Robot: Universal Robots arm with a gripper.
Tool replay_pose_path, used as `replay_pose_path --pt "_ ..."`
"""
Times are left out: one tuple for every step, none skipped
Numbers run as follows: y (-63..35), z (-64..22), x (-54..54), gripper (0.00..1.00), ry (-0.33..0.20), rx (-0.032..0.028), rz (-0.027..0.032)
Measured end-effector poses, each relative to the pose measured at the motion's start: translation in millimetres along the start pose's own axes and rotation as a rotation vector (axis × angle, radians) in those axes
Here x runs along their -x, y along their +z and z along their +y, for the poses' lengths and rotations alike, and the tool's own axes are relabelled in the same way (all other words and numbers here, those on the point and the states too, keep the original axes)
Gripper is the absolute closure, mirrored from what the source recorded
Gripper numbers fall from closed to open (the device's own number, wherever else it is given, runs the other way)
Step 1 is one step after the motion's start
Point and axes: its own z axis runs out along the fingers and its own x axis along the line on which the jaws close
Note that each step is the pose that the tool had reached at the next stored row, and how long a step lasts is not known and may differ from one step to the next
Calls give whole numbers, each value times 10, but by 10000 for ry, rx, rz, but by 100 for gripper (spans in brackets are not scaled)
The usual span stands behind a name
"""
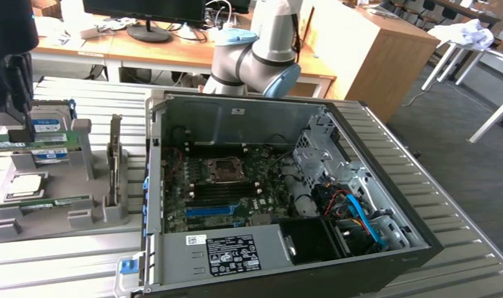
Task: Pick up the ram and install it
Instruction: 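Pick up the ram and move it above insertion slot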
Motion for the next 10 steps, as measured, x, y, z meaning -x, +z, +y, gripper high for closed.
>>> replay_pose_path --pt "-1 -15 -2 87 0 1 1" --pt "-2 -29 -4 87 0 1 2" --pt "-2 -40 -5 87 0 1 1" --pt "-3 -50 -6 87 1 2 2" --pt "-3 -60 -8 87 0 1 2" --pt "-4 -71 -9 87 0 1 2" --pt "-4 -82 -10 87 1 1 3" --pt "-5 -92 -12 87 0 2 4" --pt "-5 -101 -13 87 0 1 5" --pt "-5 -109 -14 87 1 2 6"
